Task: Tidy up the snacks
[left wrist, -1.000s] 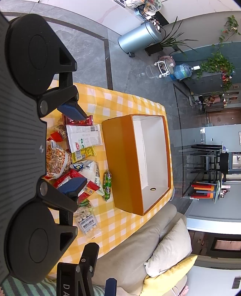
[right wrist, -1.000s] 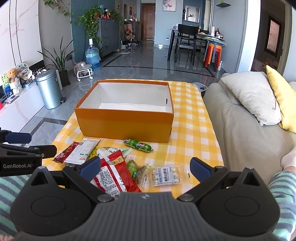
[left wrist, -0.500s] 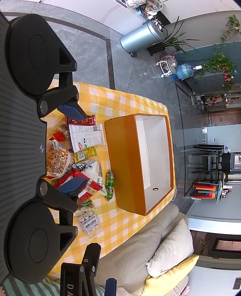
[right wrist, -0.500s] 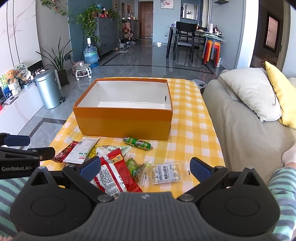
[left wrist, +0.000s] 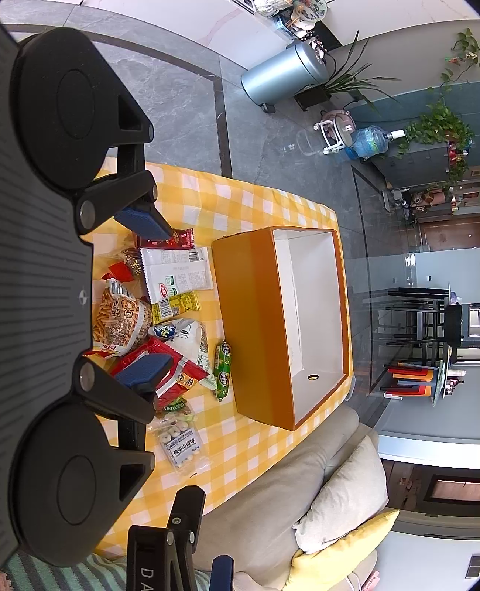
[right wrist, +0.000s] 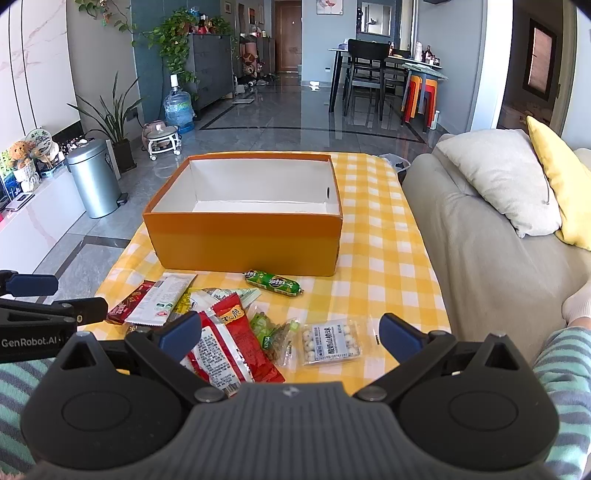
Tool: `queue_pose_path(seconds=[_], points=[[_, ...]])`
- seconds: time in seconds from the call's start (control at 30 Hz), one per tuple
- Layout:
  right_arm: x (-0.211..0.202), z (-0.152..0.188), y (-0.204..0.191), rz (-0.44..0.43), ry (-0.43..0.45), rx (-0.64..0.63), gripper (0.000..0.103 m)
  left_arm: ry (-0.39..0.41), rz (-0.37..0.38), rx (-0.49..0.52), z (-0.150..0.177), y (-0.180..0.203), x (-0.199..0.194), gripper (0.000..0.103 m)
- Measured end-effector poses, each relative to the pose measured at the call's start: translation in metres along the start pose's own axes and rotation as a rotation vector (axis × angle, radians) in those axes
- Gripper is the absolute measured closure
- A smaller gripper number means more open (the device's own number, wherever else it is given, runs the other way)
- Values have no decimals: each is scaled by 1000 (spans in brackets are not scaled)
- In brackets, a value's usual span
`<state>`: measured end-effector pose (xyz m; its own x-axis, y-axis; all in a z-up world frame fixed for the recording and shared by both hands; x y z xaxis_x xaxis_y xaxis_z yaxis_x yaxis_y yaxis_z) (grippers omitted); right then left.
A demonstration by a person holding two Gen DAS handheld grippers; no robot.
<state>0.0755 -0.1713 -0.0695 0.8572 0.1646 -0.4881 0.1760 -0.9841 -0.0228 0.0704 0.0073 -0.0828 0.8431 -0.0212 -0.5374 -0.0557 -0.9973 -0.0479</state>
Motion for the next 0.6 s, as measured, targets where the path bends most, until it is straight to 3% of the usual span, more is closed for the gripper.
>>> queue_pose_path(seconds=[0.3, 0.53, 0.6], points=[[0, 1, 0, 1, -2, 2, 4, -4, 1, 0, 4, 1, 3, 21], [6, 8, 2, -8, -32, 31, 4, -30, 60, -31, 9, 6, 4, 22], [10, 12, 3, -17, -49, 42, 4, -46, 69, -45, 9, 5, 6, 31]])
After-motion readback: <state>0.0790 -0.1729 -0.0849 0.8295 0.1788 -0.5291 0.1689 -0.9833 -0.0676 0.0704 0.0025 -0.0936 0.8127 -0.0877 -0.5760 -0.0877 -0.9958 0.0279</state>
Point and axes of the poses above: each gripper's, at about its wrist camera, not at the fingertips, and x roughly the way its jaws point, y to its right, z to its underside, the point moved 9 cm from there along x, roughly the way its jaws point, and after that the axes turned 14 degrees about y, right-handed, at the moved point
